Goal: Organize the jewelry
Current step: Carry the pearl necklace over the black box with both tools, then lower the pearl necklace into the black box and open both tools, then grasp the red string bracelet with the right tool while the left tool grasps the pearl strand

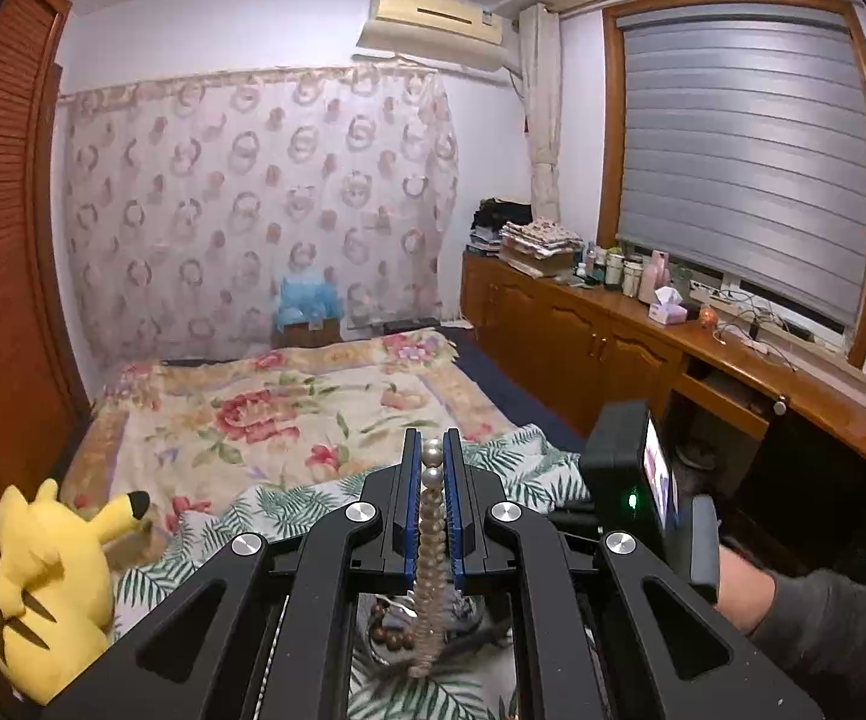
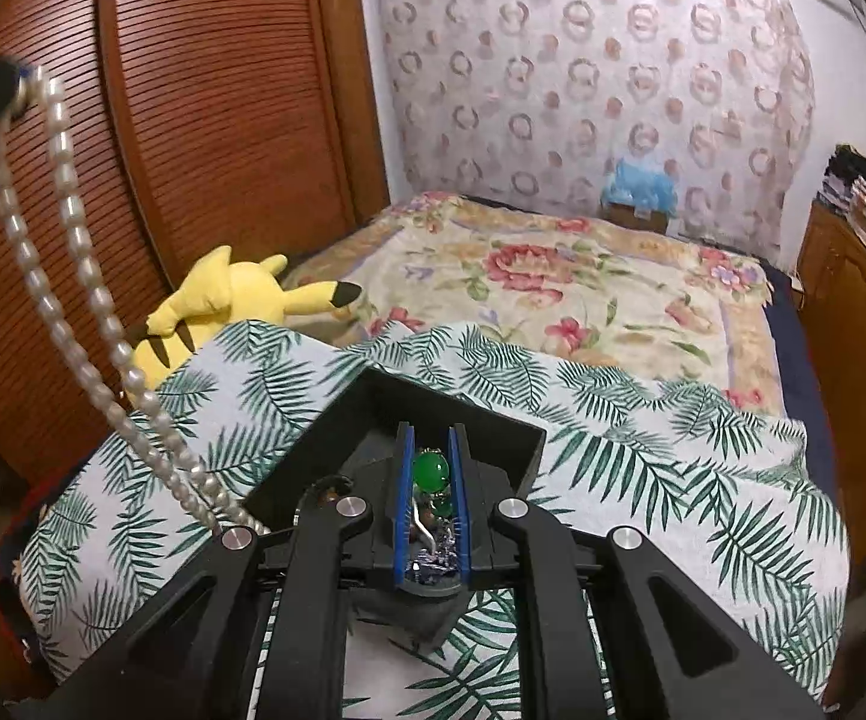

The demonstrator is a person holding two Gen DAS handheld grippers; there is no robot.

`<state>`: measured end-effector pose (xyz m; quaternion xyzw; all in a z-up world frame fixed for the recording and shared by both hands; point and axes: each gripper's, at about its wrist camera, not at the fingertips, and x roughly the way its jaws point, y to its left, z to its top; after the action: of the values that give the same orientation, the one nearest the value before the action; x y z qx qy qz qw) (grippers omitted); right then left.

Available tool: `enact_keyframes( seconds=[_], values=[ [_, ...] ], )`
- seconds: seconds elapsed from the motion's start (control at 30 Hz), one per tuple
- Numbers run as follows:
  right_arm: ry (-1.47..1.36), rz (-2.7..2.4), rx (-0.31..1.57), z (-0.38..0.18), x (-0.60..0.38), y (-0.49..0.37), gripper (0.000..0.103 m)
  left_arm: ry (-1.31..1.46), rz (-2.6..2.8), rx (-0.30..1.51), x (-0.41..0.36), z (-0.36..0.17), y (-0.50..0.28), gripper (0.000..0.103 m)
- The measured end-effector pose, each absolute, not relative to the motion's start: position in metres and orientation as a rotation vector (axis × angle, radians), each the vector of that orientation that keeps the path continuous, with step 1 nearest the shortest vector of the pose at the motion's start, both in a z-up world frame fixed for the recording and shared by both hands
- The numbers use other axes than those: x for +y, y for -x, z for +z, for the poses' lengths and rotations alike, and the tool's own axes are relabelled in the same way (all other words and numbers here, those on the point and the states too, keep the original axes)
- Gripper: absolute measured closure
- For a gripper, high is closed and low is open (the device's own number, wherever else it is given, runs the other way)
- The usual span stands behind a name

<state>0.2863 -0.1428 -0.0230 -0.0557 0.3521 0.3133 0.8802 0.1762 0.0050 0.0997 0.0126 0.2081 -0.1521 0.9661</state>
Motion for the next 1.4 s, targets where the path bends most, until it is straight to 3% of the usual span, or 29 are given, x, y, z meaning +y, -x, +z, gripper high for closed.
enact_keyframes(
  seconds=[0.1,0.2,0.6,0.67,0.73,0.8,0.93,1.0,1.27,1.4],
  values=[
    [0.101,0.65,0.747,-0.033,-0.144,-0.289,0.088,-0.033,-0.299,0.425,0.001,0.1,-0.186,0.096],
    [0.089,0.65,0.755,-0.039,-0.148,-0.288,0.068,-0.048,-0.288,0.432,-0.004,0.1,-0.198,0.096],
    [0.094,0.646,0.736,-0.047,-0.181,-0.251,0.066,-0.06,-0.257,0.526,-0.01,0.054,-0.23,0.096],
    [0.103,0.651,0.733,-0.048,-0.188,-0.24,0.066,-0.05,-0.25,0.541,-0.007,0.043,-0.225,0.086],
    [0.112,0.653,0.732,-0.05,-0.196,-0.228,0.066,-0.039,-0.252,0.55,-0.005,0.033,-0.218,0.067],
    [0.123,0.661,0.734,-0.053,-0.203,-0.214,0.066,-0.048,-0.242,0.559,-0.003,0.022,-0.209,0.063],
    [0.149,0.668,0.769,-0.067,-0.215,-0.193,0.066,-0.083,-0.218,0.587,-0.003,-0.007,-0.184,0.037],
    [0.183,0.661,0.792,-0.078,-0.217,-0.184,0.067,-0.076,-0.222,0.604,0.0,-0.02,-0.174,0.031],
    [0.257,0.666,0.864,-0.111,-0.209,-0.168,0.079,-0.066,-0.26,0.68,-0.004,-0.062,-0.143,0.029],
    [0.307,0.65,0.885,-0.118,-0.202,-0.166,0.081,-0.078,-0.285,0.711,-0.011,-0.076,-0.13,0.029]
  ],
)
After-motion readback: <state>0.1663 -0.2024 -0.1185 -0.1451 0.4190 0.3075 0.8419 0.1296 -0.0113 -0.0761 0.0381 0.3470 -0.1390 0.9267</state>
